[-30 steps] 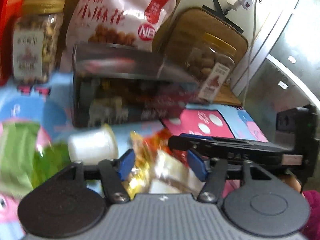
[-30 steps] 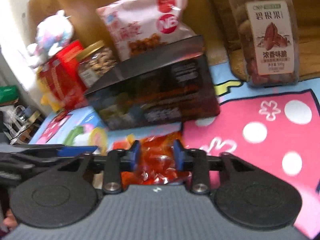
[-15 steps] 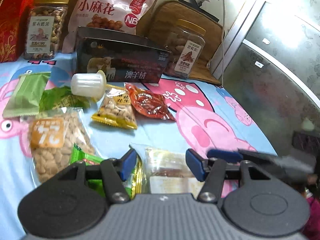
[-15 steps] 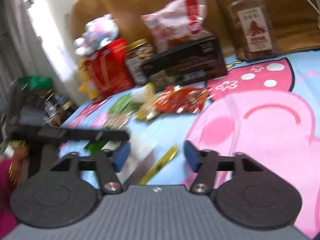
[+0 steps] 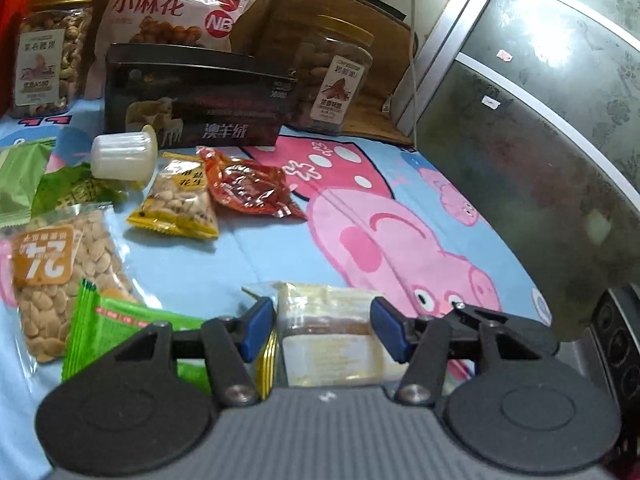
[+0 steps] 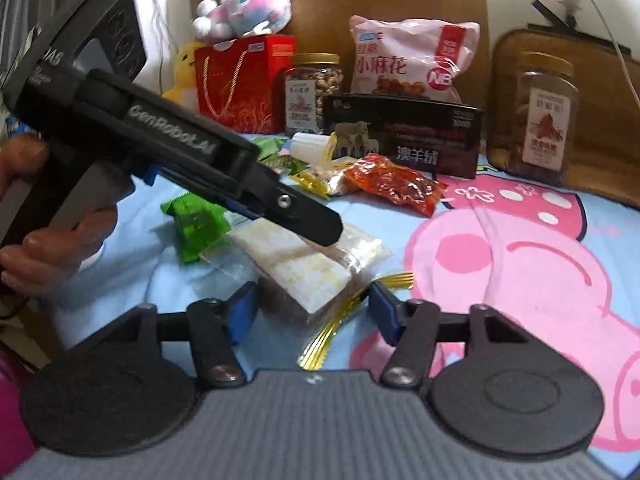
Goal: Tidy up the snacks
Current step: 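Carry the cream wafer pack into the tin box and release it, then grasp the green wafer pack with the left gripper, then drop the green wafer pack into the tin box with the left gripper, then grasp the white yogurt cup with the left gripper, then place the yogurt cup into the tin box and open the left gripper, then grasp the red spicy snack pack with the left gripper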
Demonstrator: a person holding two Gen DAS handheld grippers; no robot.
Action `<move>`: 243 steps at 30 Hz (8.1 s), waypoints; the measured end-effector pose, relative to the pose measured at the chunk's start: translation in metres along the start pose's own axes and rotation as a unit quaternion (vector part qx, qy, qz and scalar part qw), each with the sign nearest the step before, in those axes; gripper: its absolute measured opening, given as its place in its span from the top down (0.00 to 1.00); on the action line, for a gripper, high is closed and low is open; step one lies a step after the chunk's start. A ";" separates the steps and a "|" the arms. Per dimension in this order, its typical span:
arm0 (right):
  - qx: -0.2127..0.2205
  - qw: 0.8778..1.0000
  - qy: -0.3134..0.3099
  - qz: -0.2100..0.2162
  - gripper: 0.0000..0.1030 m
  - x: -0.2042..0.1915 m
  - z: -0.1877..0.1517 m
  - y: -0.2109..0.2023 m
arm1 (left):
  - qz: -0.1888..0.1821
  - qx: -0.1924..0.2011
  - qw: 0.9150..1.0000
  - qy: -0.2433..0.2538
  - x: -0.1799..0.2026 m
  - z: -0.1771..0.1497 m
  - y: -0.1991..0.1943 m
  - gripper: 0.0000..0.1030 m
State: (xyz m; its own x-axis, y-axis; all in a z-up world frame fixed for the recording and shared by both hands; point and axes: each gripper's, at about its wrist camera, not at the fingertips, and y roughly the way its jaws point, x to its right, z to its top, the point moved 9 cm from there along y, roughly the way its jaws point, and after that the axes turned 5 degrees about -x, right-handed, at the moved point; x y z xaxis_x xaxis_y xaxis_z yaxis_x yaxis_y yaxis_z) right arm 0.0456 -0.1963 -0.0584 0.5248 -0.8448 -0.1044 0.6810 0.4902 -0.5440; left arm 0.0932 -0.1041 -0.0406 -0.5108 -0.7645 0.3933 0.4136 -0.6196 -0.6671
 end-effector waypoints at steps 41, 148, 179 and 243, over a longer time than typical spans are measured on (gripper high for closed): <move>-0.010 0.998 -0.053 -0.012 0.36 0.116 0.187 0.122 | 0.069 0.049 0.995 -0.057 -0.118 0.218 0.042 0.42; -0.078 0.982 -0.122 0.117 0.69 -0.100 0.079 0.105 | 0.031 0.153 0.964 -0.215 -0.181 0.006 -0.108 0.27; -0.036 0.994 -0.012 0.102 0.56 -0.048 0.104 0.122 | -0.023 0.101 0.977 -0.185 -0.154 0.044 -0.066 0.48; 0.007 0.954 0.290 0.078 0.57 0.099 0.004 -0.003 | -0.070 -0.014 0.992 -0.107 -0.035 0.029 0.004 0.30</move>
State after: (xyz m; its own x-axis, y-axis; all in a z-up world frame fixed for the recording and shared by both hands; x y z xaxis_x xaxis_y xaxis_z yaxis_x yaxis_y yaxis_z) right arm 0.0980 -0.2808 -0.0639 0.2520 -0.7356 -0.6288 0.6264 0.6193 -0.4734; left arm 0.1345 -0.0851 -0.0390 -0.3888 -0.6930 0.6071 0.3265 -0.7198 -0.6126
